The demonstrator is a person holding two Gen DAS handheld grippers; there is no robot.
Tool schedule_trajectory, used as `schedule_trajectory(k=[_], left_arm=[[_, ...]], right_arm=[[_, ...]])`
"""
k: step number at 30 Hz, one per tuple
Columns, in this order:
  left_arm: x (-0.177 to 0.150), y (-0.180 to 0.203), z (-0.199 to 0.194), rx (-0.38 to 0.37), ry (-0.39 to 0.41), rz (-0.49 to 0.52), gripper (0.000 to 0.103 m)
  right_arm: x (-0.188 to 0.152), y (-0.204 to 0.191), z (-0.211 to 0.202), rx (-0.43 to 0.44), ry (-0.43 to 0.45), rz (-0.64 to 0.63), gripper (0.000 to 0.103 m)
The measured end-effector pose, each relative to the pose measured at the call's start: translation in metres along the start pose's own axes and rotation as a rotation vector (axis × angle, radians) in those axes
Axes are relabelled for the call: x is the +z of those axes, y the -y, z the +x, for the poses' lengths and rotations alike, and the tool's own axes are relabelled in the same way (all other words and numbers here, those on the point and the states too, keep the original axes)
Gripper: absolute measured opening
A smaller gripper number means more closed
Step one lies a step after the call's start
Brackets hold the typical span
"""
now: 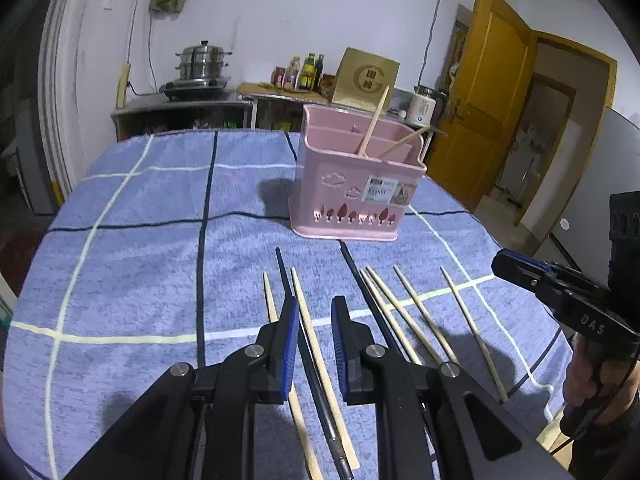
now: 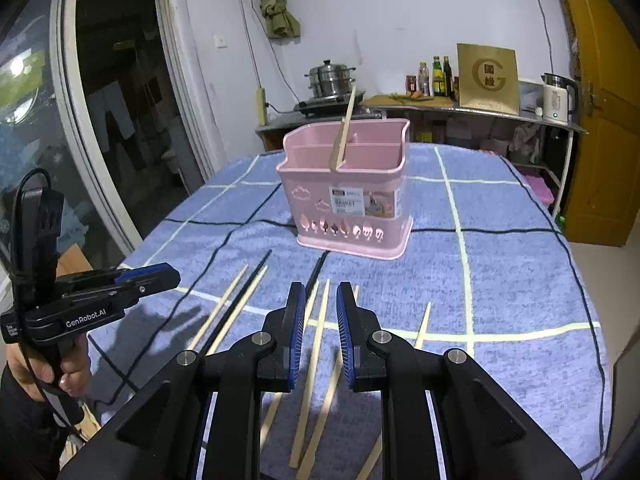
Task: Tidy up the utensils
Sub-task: 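Return to the chopsticks and grasp one with the left tool while the right tool grasps another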
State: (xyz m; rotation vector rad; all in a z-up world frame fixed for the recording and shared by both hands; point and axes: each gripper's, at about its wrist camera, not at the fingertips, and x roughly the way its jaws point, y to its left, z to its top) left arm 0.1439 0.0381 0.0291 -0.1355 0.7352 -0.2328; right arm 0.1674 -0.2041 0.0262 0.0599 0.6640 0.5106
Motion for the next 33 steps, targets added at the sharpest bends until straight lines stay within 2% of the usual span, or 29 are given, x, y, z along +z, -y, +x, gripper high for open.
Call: schedule_trajectory(k=[6, 17, 33], left_arm=[[0.000, 0.001, 0.026, -0.015, -0.058, 0.001, 0.016], [0.008, 0.008, 0.075, 0.003, -0.147, 0.062, 0.016], [0.014, 0.003, 0.105, 0.027, -0.193, 0.072, 0.016]], right_arm=[[-0.004, 0.000, 0.020, 0.002, -0.050, -0.005, 0.017], [-0.012, 0.000, 0.060, -0.007, -0.167, -0.030, 0.017], [-0.014, -0.002, 0.100, -0.019, -0.267, -0.063, 0.017]])
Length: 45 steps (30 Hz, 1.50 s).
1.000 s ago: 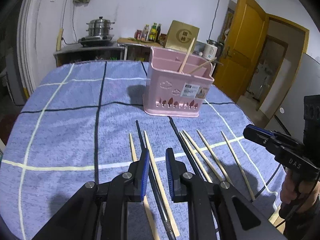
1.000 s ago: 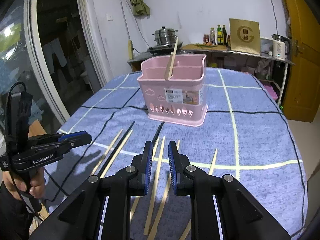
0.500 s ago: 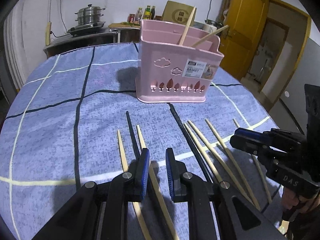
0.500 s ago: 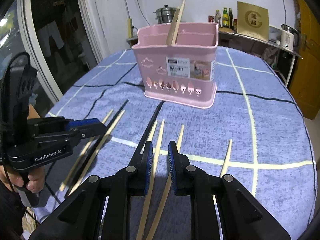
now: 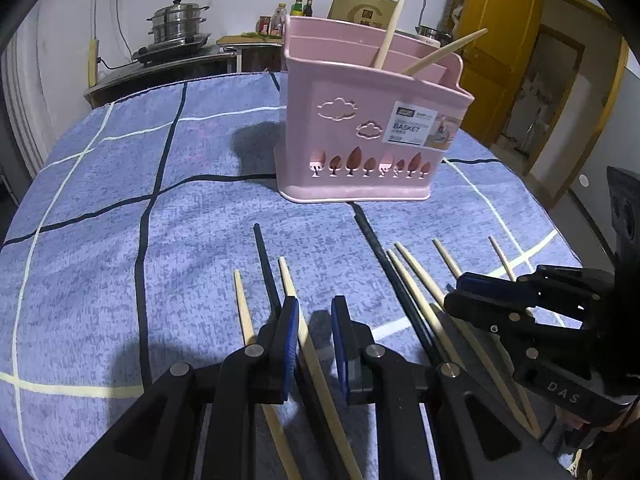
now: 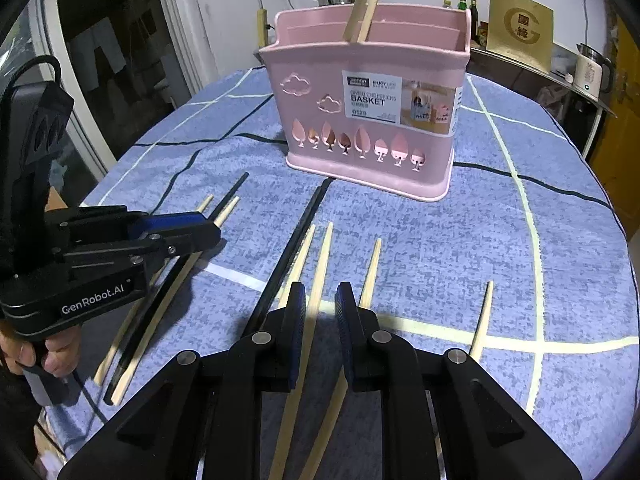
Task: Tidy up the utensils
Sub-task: 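Return to the chopsticks and grasp one with the left tool while the right tool grasps another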
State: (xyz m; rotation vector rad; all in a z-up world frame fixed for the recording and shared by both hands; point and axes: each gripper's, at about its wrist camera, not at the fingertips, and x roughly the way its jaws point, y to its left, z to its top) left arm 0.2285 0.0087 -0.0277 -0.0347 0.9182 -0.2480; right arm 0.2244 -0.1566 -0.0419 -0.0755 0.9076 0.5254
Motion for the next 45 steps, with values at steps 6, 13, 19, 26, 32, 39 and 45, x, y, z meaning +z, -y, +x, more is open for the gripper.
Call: schedule_trajectory(k=[6, 13, 19, 26, 32, 39, 45], left_arm=[[0.003, -0.001, 0.007, 0.015, -0.010, 0.005, 0.016], [0.006, -0.004, 0.015, 0.032, -0.027, -0.001, 0.016], [0.011, -0.001, 0.019, 0.049, -0.041, -0.002, 0.016], [0.018, 0.006, 0.026, 0.078, -0.062, 0.025, 0.016], [0.023, 0.005, 0.027, 0.077, -0.068, 0.003, 0.007], [0.031, 0.001, 0.012, 0.028, -0.037, -0.026, 0.007], [0.045, 0.010, -0.023, 0.003, 0.035, -0.012, 0.006]], right_arm=[[-0.001, 0.001, 0.004, -0.006, -0.011, -0.006, 0.017], [0.007, -0.002, 0.012, -0.019, -0.020, -0.015, 0.017], [0.016, -0.003, 0.018, -0.035, -0.035, -0.017, 0.017], [0.029, -0.004, 0.028, -0.052, -0.055, -0.024, 0.017], [0.032, -0.004, 0.031, -0.051, -0.053, -0.017, 0.007], [0.036, 0.001, 0.007, -0.034, 0.001, -0.006, 0.007], [0.048, 0.000, -0.029, -0.020, 0.080, -0.009, 0.007]])
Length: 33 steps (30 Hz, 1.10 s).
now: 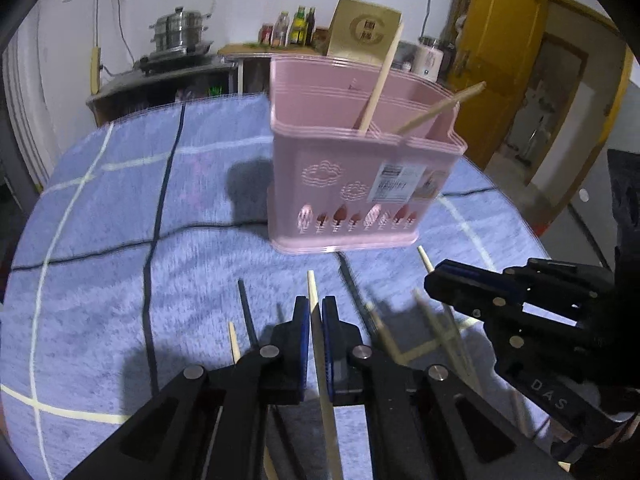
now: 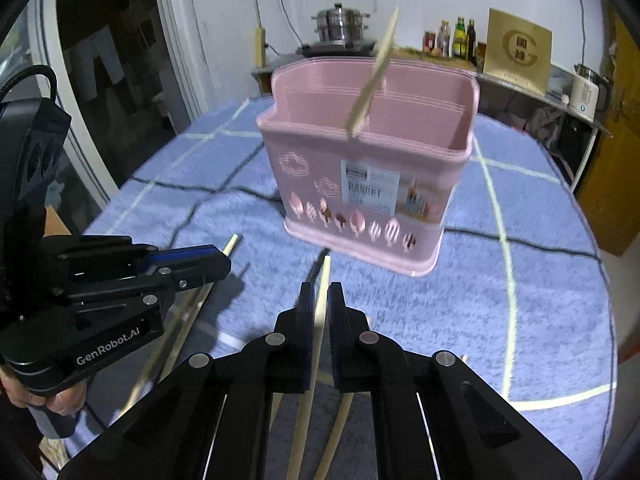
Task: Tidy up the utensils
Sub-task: 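Return to the chopsticks and grasp one with the left tool while the right tool grasps another, then lift the chopsticks and carry both tools above the pink basket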
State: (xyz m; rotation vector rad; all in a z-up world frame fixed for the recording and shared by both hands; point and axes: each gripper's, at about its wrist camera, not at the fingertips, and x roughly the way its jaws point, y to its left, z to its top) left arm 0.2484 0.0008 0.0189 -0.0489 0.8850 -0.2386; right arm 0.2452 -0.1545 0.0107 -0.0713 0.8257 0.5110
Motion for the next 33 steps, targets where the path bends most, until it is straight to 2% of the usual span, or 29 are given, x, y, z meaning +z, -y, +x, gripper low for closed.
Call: schedule_trajectory(k=[6, 12, 17, 22, 25, 28, 33], left_arm=[[0.014, 0.008, -0.044, -0.015, 0.086, 0.021, 0.005], [0.026, 0.018, -0.080, -0.022, 0.155, 0.035, 0.005], [0.027, 0.025, -0.096, -0.028, 0.184, 0.042, 0.005], [0.024, 0.023, -0.097, -0.026, 0.179, 0.032, 0.005], [0.023, 0.018, -0.098, -0.037, 0.180, 0.023, 0.005], [0.023, 0.015, -0.098, -0.040, 0.181, 0.023, 0.005], [0.023, 0.012, -0.096, -0.042, 0.180, 0.018, 0.005]], right_arm=[[0.014, 0.000, -0.040, 0.007, 0.087, -0.002, 0.006], [0.023, -0.005, -0.063, 0.006, 0.155, 0.001, 0.005], [0.022, -0.007, -0.073, 0.004, 0.177, -0.003, 0.002], [0.016, -0.006, -0.056, 0.038, 0.128, -0.004, 0.002], [0.009, -0.002, -0.032, 0.036, 0.064, -0.003, 0.004], [0.002, 0.006, -0.004, 0.033, -0.002, 0.013, 0.012], [-0.005, 0.013, 0.034, 0.009, -0.084, 0.020, 0.012]])
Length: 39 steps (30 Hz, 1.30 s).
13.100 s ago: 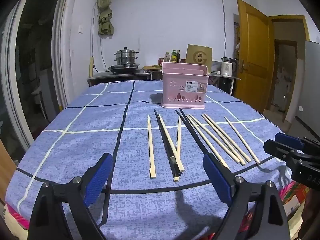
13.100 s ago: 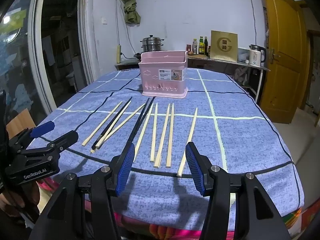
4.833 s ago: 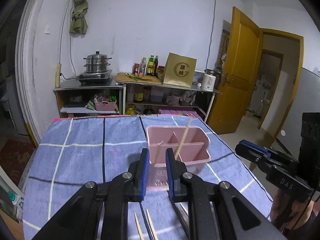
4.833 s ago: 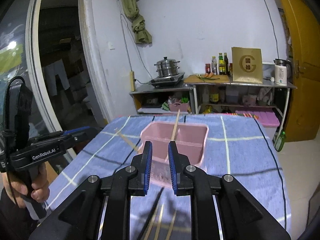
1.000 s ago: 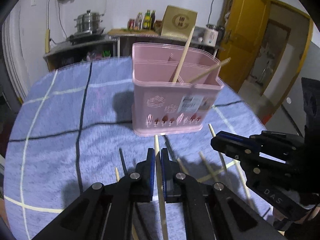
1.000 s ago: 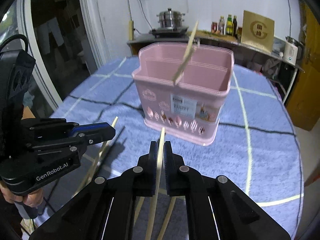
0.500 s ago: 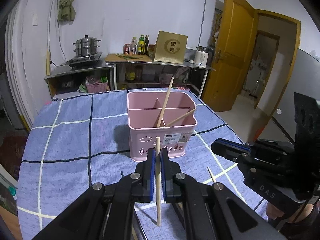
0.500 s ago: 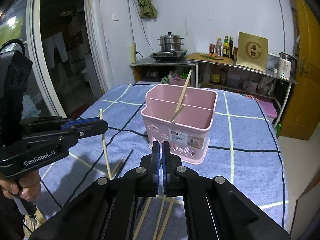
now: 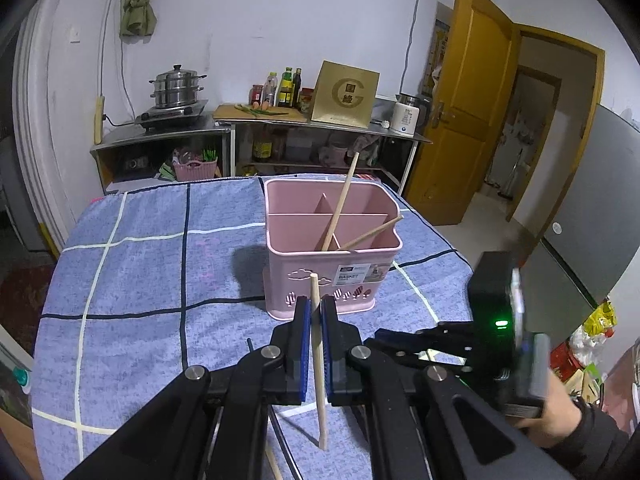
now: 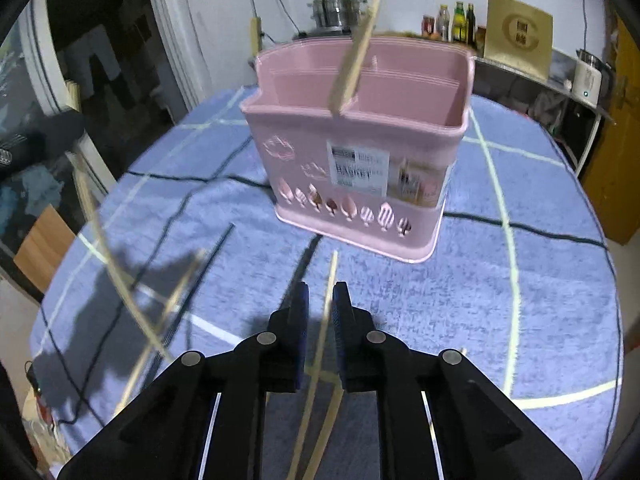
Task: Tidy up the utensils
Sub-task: 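Lift the chopsticks and carry both tools above the pink basket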
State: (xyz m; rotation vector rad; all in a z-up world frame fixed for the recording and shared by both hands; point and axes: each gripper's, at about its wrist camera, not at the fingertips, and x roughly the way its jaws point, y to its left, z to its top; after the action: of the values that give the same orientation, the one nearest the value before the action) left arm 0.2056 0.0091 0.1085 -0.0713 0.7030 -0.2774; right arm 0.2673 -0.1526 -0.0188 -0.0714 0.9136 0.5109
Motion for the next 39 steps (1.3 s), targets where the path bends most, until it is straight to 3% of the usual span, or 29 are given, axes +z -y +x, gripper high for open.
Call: schedule_trajectory(k=[11, 22, 39], left_arm=[[0.002, -0.008, 0.006, -0.009, -0.004, -0.005, 0.005], [0.001, -0.007, 0.007, -0.018, -0.006, 0.002, 0.005], [0.009, 0.001, -0.014, -0.016, 0.029, 0.008, 0.005]], right_arm=[[0.003, 0.001, 0.038, -0.025, -0.087, -0.004, 0.012], [0.010, -0.012, 0.043, -0.041, -0.098, -0.047, 0.006], [0.034, -0.025, -0.073, -0.005, 0.170, -0.072, 0.005]])
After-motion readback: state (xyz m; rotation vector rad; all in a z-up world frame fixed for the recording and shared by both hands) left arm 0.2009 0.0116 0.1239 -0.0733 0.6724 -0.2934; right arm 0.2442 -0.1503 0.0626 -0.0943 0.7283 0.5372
